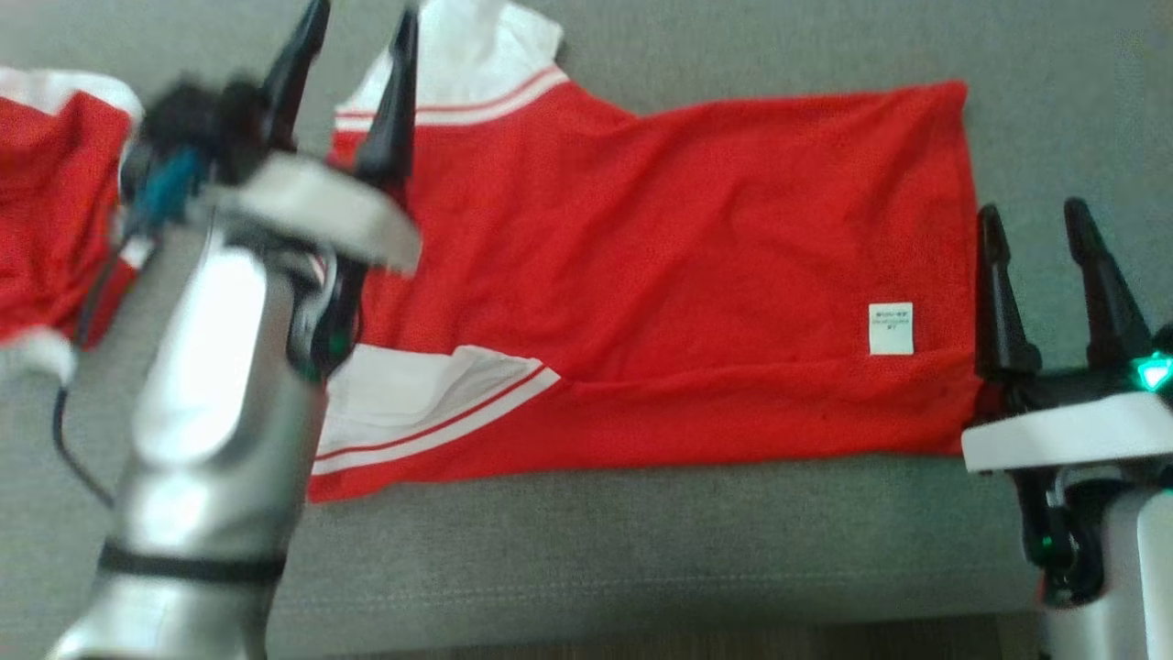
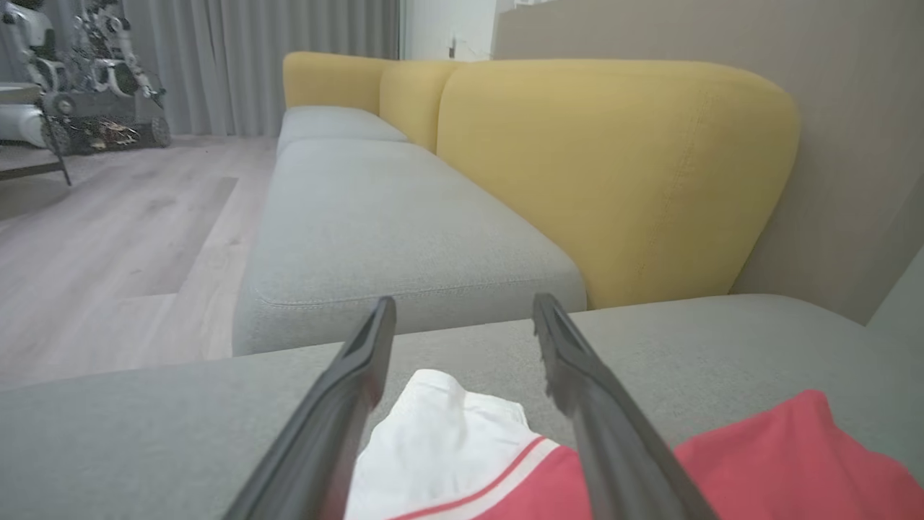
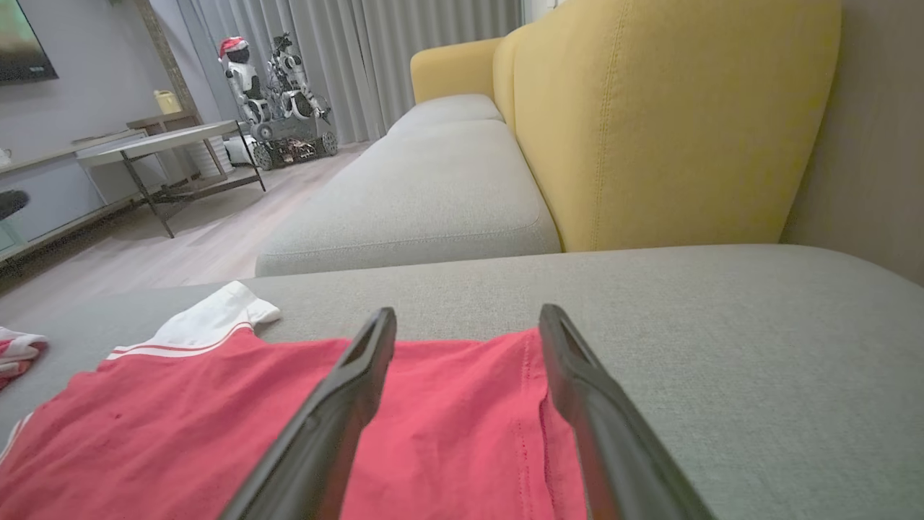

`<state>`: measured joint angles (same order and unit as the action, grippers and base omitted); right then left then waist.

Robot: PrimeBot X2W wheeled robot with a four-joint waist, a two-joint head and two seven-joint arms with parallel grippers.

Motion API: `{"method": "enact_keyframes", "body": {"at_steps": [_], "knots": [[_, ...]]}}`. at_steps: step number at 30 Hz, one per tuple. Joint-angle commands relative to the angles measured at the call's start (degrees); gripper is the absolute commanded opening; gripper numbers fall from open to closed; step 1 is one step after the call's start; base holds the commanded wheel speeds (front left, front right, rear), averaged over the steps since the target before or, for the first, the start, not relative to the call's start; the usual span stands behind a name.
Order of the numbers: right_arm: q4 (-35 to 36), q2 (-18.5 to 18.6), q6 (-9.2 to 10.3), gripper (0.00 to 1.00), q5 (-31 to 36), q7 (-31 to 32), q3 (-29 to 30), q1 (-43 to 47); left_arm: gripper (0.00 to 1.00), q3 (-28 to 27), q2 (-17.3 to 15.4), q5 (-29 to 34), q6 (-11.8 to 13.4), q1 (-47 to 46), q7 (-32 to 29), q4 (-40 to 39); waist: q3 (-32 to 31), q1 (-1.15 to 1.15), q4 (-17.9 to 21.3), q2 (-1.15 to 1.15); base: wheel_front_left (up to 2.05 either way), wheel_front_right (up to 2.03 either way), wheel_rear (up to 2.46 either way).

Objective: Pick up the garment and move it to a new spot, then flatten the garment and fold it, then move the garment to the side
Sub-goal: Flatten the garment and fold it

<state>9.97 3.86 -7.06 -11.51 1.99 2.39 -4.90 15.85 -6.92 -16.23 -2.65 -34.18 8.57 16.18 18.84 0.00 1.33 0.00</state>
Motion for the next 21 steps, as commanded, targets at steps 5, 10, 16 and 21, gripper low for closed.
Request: {"method": "enact_keyframes", "body": {"at_steps": [5,10,16,21], "knots": [[2.14,0.18,-0.43,1.00,-0.22,-0.97,-2.03,-4.21,1.00,-0.61,0.35,-0.51,-1.89,-14.92,0.44,12.35,9.06,0.00,2.92,0.00,0.00,0.00,0.00],[0.59,-0.07,-0.43,1.00,-0.78,-2.22,-4.34,-7.15,1.00,-0.57,-0.98,-1.60,-3.51,-25.40,0.15,29.16,12.86,0.00,6.53,0.00,0.00,0.00,0.00],[-0.81,-0.29,-0.43,1.00,-1.44,-3.59,-4.86,-8.26,1.00,0.42,-2.84,-2.42,-4.39,-31.85,-1.23,40.56,15.01,0.00,8.78,0.00,0.00,0.00,0.00],[-1.80,-0.43,-0.43,1.00,-1.77,-4.40,-4.91,-8.56,1.00,0.79,-4.10,-2.37,-3.68,-34.26,-3.46,48.37,15.35,0.00,9.73,0.00,0.00,0.00,0.00]]}}
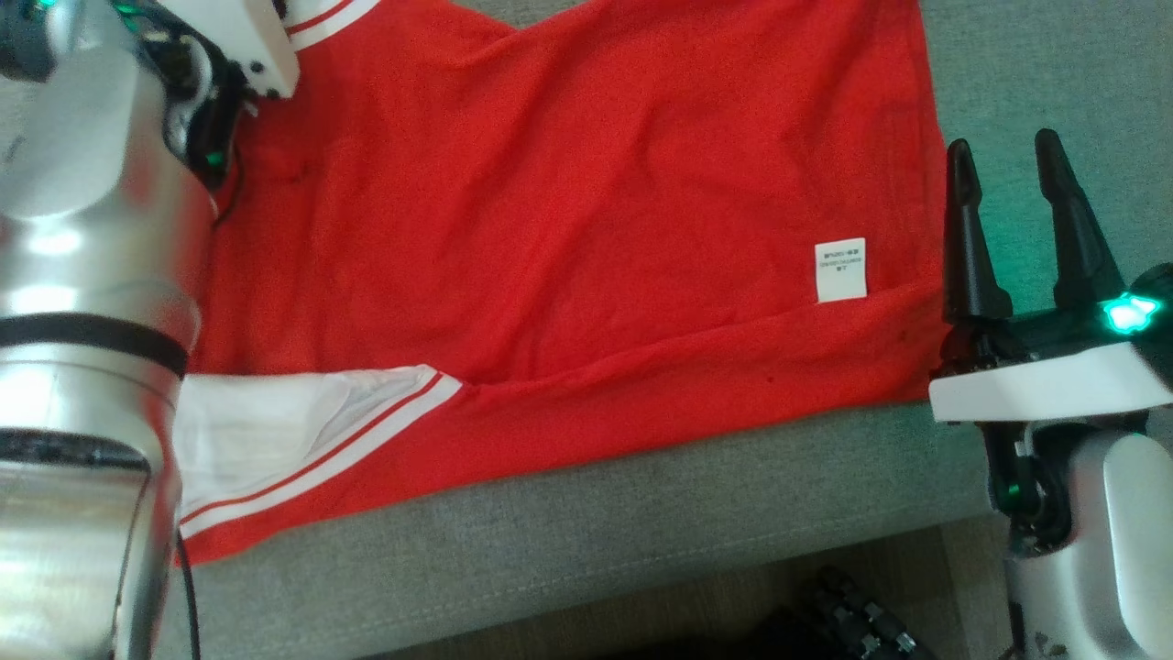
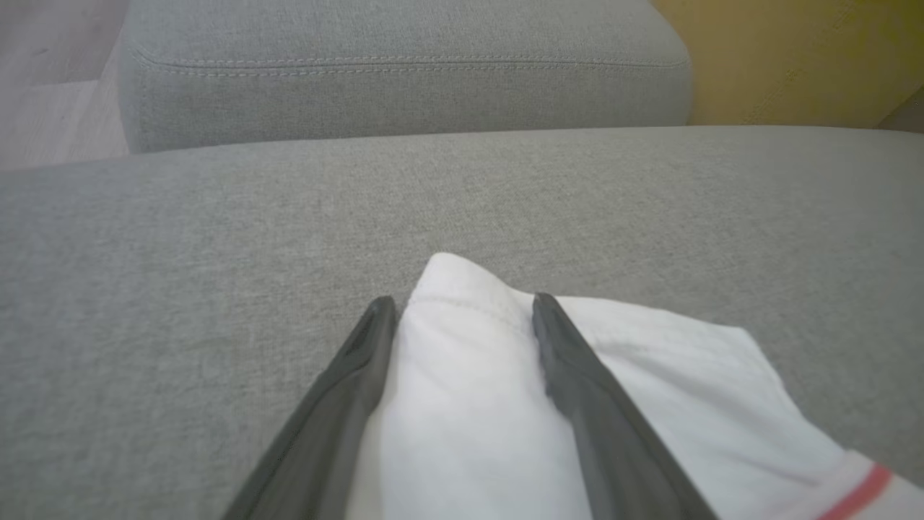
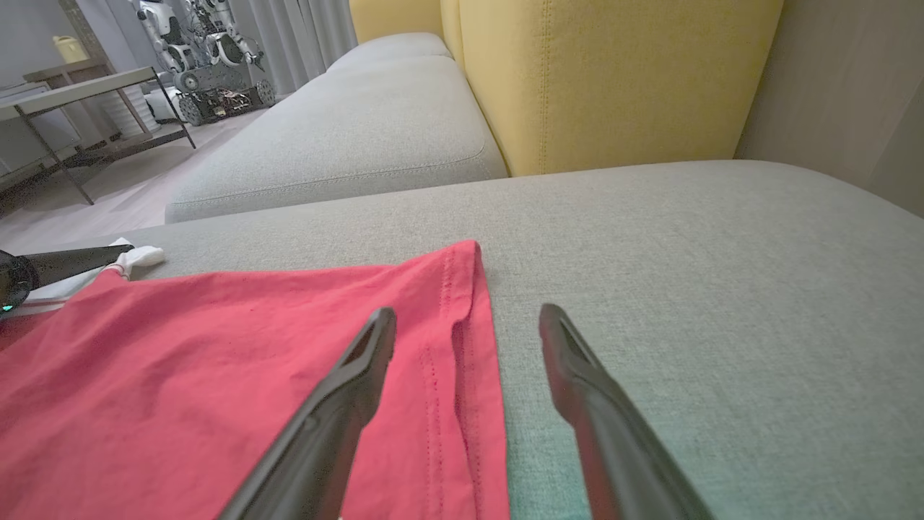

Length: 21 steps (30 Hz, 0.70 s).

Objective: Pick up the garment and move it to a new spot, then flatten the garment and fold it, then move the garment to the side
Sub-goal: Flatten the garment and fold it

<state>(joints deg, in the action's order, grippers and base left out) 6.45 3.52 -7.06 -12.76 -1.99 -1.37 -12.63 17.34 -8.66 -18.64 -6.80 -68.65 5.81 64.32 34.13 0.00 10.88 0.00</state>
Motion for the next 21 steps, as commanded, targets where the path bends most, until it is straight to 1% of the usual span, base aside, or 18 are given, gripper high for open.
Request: {"method": "enact_keyframes", "body": {"at_steps": [1,2,3,4,9,12,13,14,15,16,21], "knots": [[1.57,-0.10,-0.43,1.00,-0.60,-0.46,-1.00,-0.97,1.00,-0.67,-2.27,-0.06,0.61,0.00,-1.13,1.45,0.00,0.00,0.22,0.00,0.00,0.00,0.00],[1.49,-0.11,-0.43,1.00,-0.63,-0.50,-0.70,-1.19,0.68,-0.45,-2.10,-0.01,0.59,-0.14,-1.29,2.38,-0.10,0.00,0.20,0.00,0.00,0.00,0.00],[1.42,-0.04,-0.43,1.00,-0.58,-0.43,-0.35,-1.54,0.32,-0.26,-1.92,0.01,0.55,-0.29,-1.01,3.00,-0.20,0.00,0.14,0.00,0.00,0.00,0.00],[1.38,0.18,-0.43,1.00,-0.49,-0.45,0.00,-2.05,0.00,-0.03,-1.73,0.11,0.52,-0.36,-0.33,3.44,-0.40,0.00,-0.03,0.00,0.00,0.00,0.00],[0.07,2.33,-0.43,1.00,0.15,0.23,0.87,-6.70,0.00,0.71,-1.21,0.51,0.48,-0.46,5.63,4.04,-1.76,0.00,-1.27,0.00,0.00,0.00,0.00],[-2.57,4.18,-0.43,1.00,-0.74,1.42,1.10,-11.55,0.00,1.00,-0.71,0.56,0.36,-1.09,7.68,3.47,-2.34,0.00,-2.49,0.00,0.00,0.00,0.00],[-2.57,4.18,-0.43,1.00,-0.74,1.42,1.10,-11.55,0.00,1.00,-0.71,0.56,0.36,-1.09,7.68,3.47,-2.34,0.00,-2.49,0.00,0.00,0.00,0.00],[-5.97,5.69,-0.43,1.00,-1.84,2.66,1.26,-15.38,0.00,1.07,-0.10,0.40,0.25,-1.63,8.38,2.87,-2.54,0.00,-3.58,0.00,0.00,0.00,0.00],[-5.97,5.69,-0.43,1.00,-1.84,2.66,1.26,-15.38,0.00,1.07,-0.10,0.40,0.25,-1.63,8.38,2.87,-2.54,0.00,-3.58,0.00,0.00,0.00,0.00],[-8.09,6.54,-0.43,1.00,-2.40,3.47,0.95,-17.31,0.00,1.12,0.16,0.34,0.20,-1.86,8.59,2.63,-2.61,0.00,-4.07,0.00,0.00,0.00,0.00],[-20.81,10.64,-0.43,1.00,-5.10,9.01,-2.16,-25.49,0.00,1.47,1.65,0.00,-0.07,-2.48,9.08,1.45,-2.78,0.00,-6.64,0.00,0.00,0.00,0.00]]}}
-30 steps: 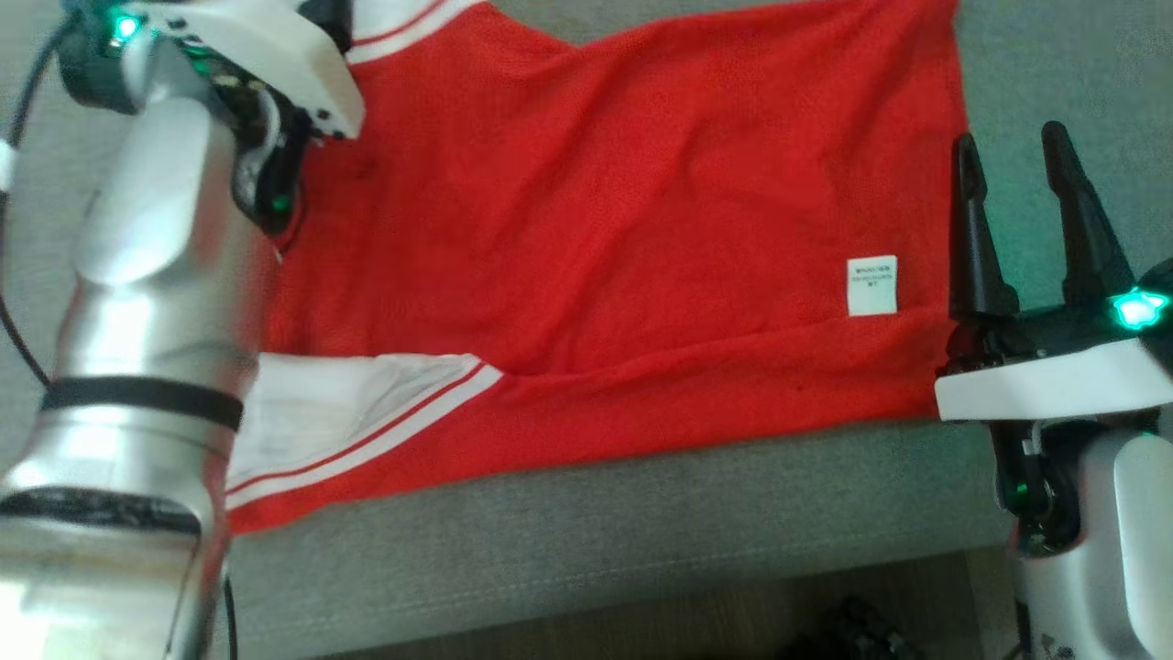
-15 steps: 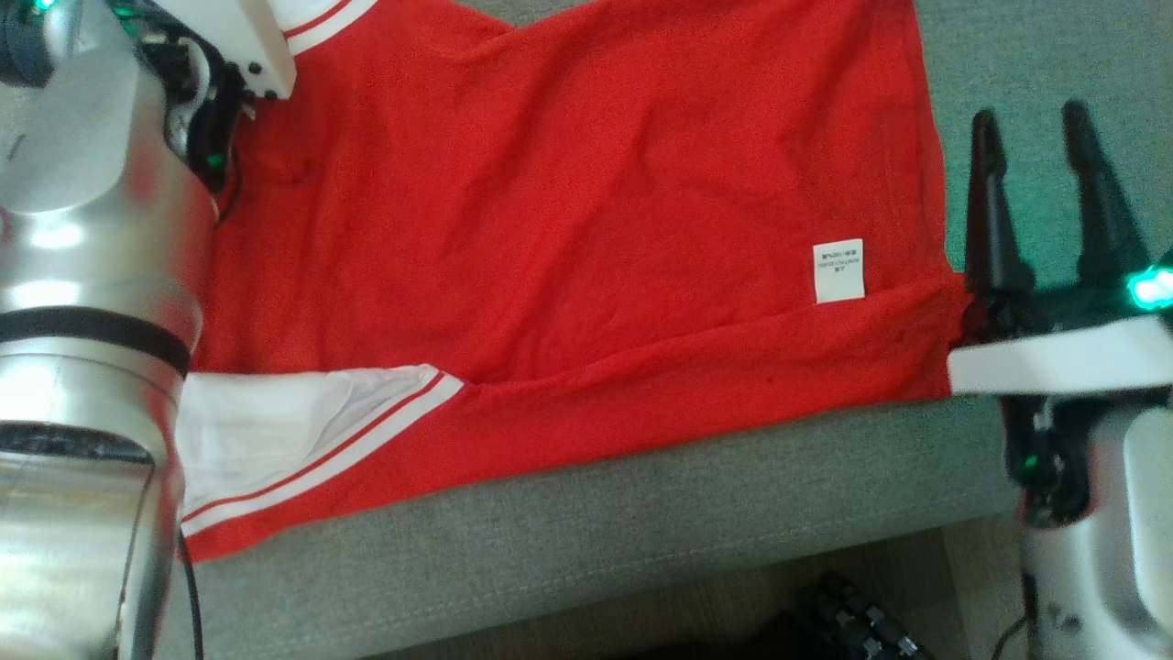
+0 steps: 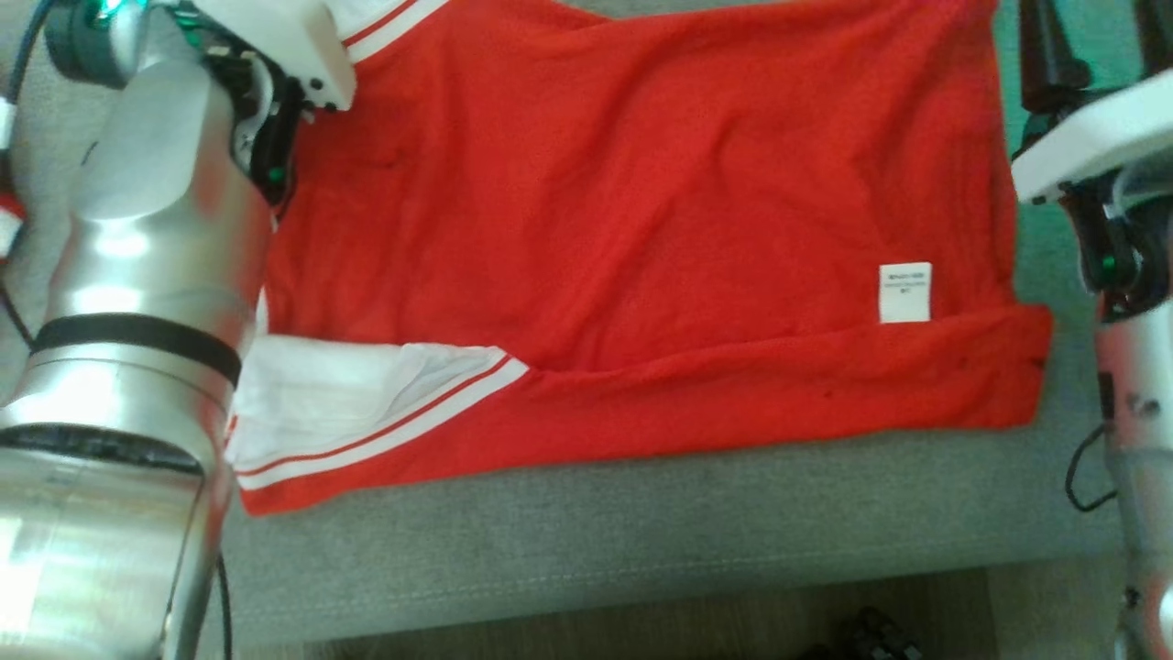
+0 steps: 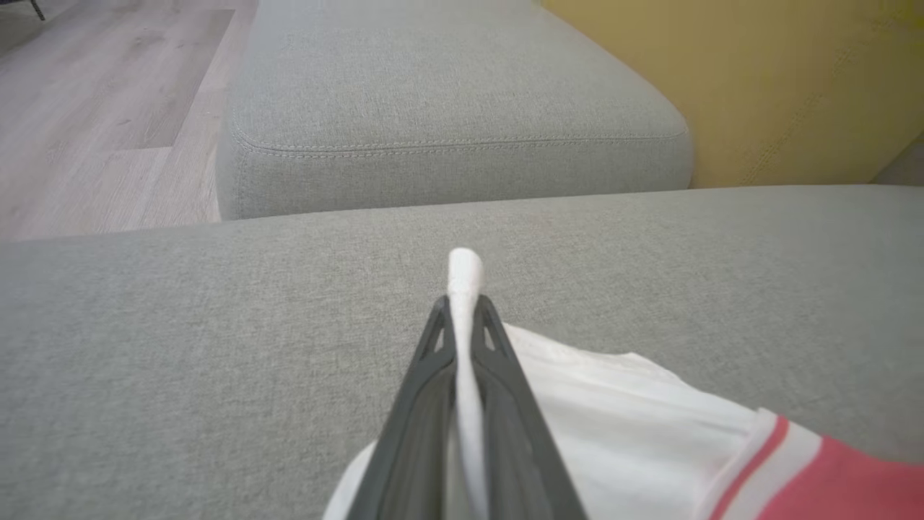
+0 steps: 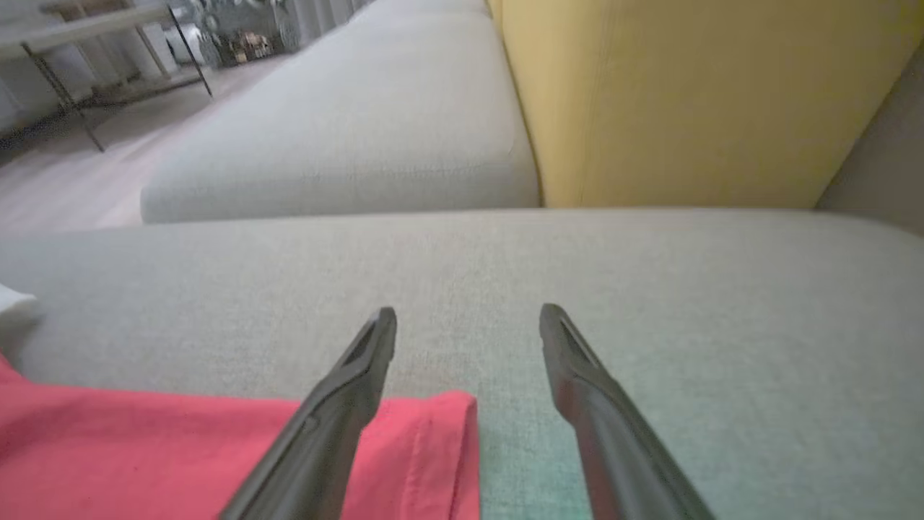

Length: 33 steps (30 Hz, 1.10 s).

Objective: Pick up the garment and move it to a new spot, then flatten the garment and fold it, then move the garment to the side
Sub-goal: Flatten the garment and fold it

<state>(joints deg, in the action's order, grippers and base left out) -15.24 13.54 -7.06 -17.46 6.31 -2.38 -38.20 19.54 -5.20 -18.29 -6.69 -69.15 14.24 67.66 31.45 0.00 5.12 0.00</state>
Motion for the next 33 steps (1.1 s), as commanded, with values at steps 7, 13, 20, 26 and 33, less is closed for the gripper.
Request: {"method": "enact_keyframes", "body": {"at_steps": [7,13,20,26,33], "knots": [[-12.04,3.35,-0.43,1.00,-3.22,8.46,-5.67,-6.14,0.00,-0.59,-0.86,-0.83,-0.49,-1.10,0.73,-4.99,0.09,0.00,-2.60,0.00,0.00,0.00,0.00],[-15.86,4.28,-0.43,0.00,-6.40,9.49,-7.94,-9.15,0.00,-0.96,-0.97,-1.43,-0.65,0.11,0.74,-7.15,0.33,0.00,-3.13,0.00,0.00,0.00,0.00],[-14.53,5.18,-0.43,0.00,-7.71,2.79,-7.20,-10.64,0.00,-2.61,-1.92,-1.86,-0.71,1.41,0.75,-12.42,-0.19,0.00,-3.38,0.00,0.00,0.00,0.00],[-12.14,5.46,-0.43,0.00,-8.84,0.21,-7.01,-8.42,0.00,-5.24,-2.44,-1.72,-0.25,5.68,0.75,-19.97,-0.90,0.00,-3.64,0.00,0.00,0.00,0.00],[-4.95,5.80,-0.43,0.00,-10.17,-1.61,-5.22,-0.35,0.00,-8.00,-2.29,-0.18,0.70,18.47,0.75,-36.05,-2.09,0.00,-4.24,0.00,0.00,0.00,0.00]]}}
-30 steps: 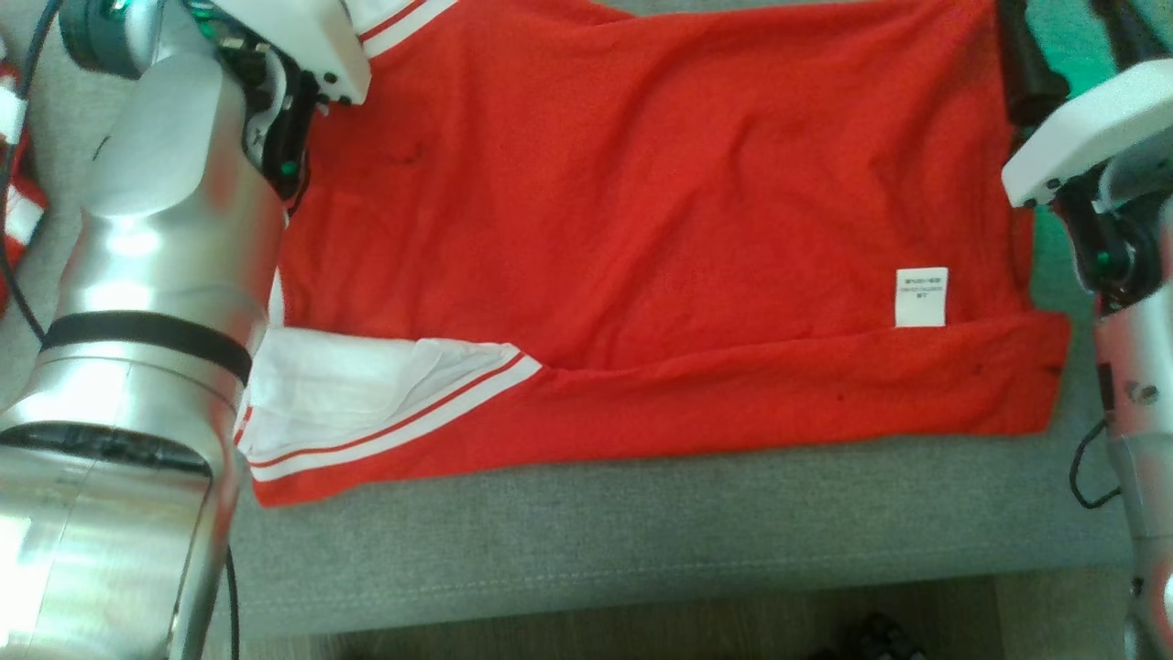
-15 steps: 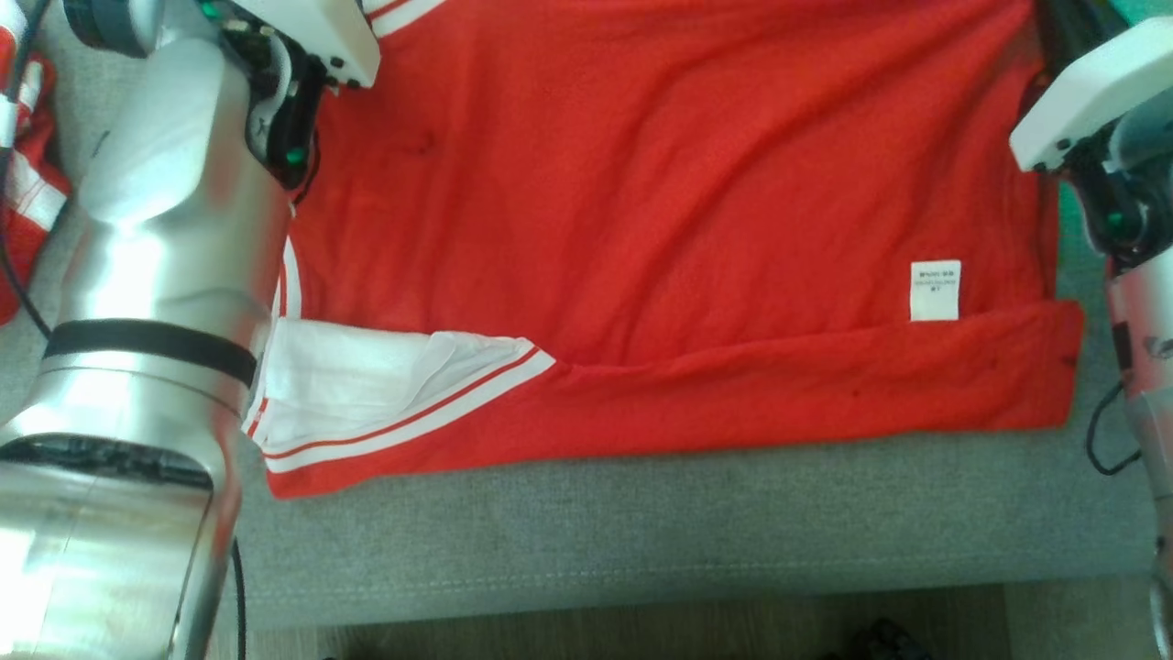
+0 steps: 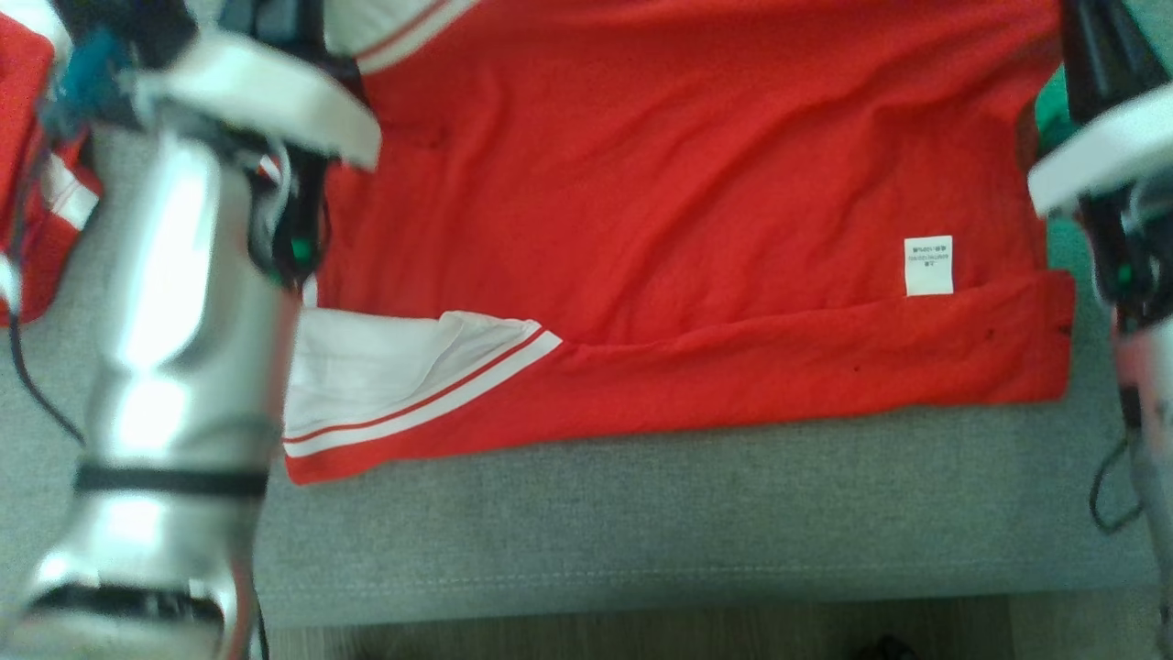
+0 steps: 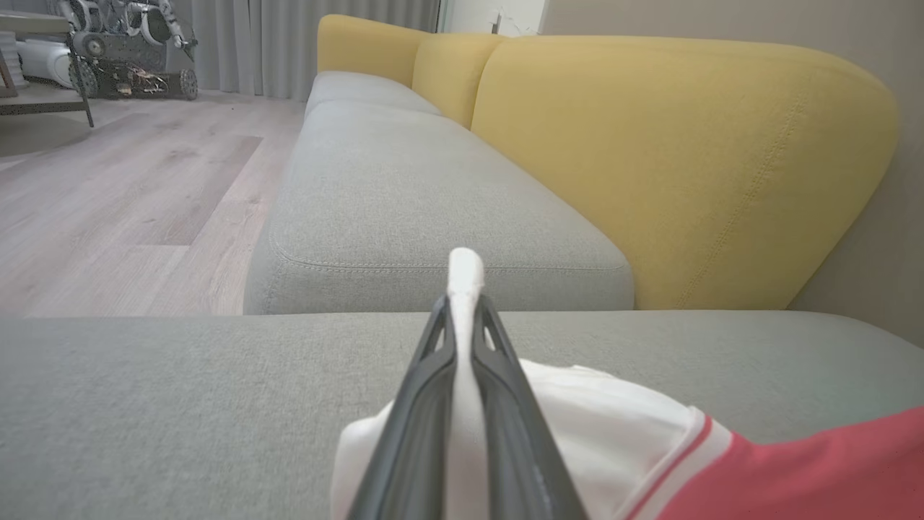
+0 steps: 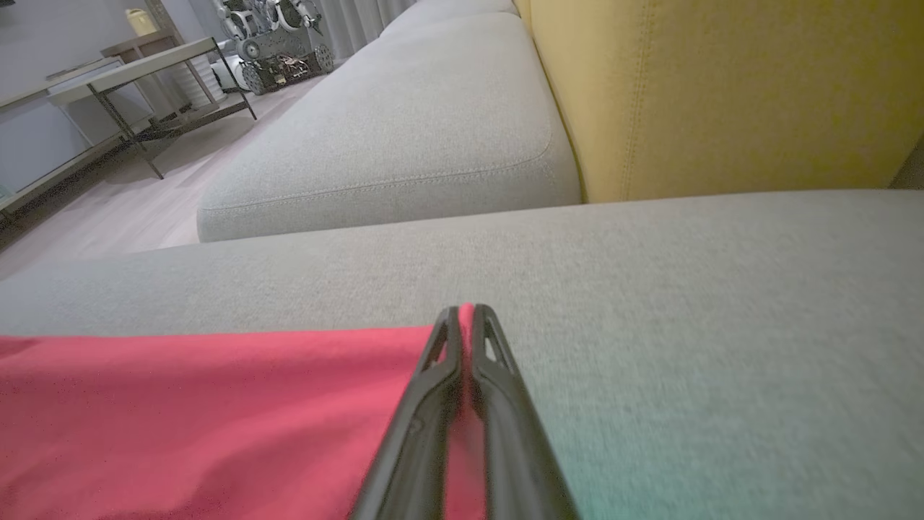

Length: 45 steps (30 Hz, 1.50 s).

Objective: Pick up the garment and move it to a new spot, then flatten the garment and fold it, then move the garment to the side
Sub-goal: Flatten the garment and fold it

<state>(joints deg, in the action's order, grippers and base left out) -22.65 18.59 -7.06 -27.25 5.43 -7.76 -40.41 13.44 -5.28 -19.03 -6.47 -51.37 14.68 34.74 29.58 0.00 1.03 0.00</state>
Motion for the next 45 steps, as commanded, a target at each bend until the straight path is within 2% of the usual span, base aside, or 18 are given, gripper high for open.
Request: {"method": "enact_keyframes", "body": {"at_steps": [1,9,16,22,28,29,30,31,36,45], "knots": [[3.81,0.71,-0.43,0.00,-0.44,-0.82,0.78,3.44,0.00,-2.15,-2.17,0.89,0.69,3.05,0.31,-5.81,-0.39,0.00,-0.24,0.00,0.00,0.00,0.00],[13.69,-1.46,-0.43,0.00,-0.72,0.68,5.00,14.53,0.00,-3.56,-2.05,2.16,2.56,19.35,0.31,-24.80,-0.93,0.00,-0.34,0.00,0.00,0.00,0.00],[21.98,-5.21,-0.43,0.00,0.19,2.75,7.97,23.76,0.00,-3.19,-2.15,1.56,5.04,33.52,-0.78,-35.17,-1.26,0.00,0.19,0.00,0.00,0.00,0.00],[25.58,-7.84,-0.43,0.00,1.61,3.81,9.78,29.44,0.00,-2.96,-1.85,0.09,6.42,41.43,-2.38,-37.55,-1.75,0.00,0.22,0.00,0.00,0.00,0.00],[26.49,-10.72,-0.43,0.02,4.03,5.11,10.92,34.15,0.00,-2.30,-1.82,-1.60,5.93,43.53,-3.97,-33.36,-2.48,0.00,0.16,0.00,0.00,0.00,0.00],[26.34,-11.02,-0.43,0.36,4.30,5.16,10.82,34.38,0.32,-2.35,-1.71,-1.95,5.91,43.52,-4.06,-32.61,-2.60,0.00,0.20,0.00,0.00,0.00,0.00],[26.16,-11.15,-0.43,1.00,4.86,5.17,10.74,34.53,0.72,-2.28,-1.70,-2.16,5.88,43.55,-4.37,-31.78,-2.73,0.00,0.26,0.00,0.00,0.00,0.00],[26.10,-11.27,-0.43,1.00,5.29,4.99,10.62,34.58,1.00,-2.10,-1.69,-2.24,5.79,43.54,-4.54,-31.14,-2.88,0.00,0.28,0.00,0.00,0.00,0.00],[26.17,-11.33,-0.43,1.00,8.24,2.61,10.28,34.57,1.00,-1.51,-1.83,-1.44,6.18,43.65,-3.79,-29.46,-4.14,0.00,0.12,0.00,0.00,0.00,0.00],[29.68,-11.13,-0.43,1.00,13.77,-5.28,9.86,33.57,1.00,-3.00,-3.01,3.49,9.92,43.90,-0.36,-33.40,-8.36,0.00,-0.35,0.00,0.00,0.00,0.00]]}}
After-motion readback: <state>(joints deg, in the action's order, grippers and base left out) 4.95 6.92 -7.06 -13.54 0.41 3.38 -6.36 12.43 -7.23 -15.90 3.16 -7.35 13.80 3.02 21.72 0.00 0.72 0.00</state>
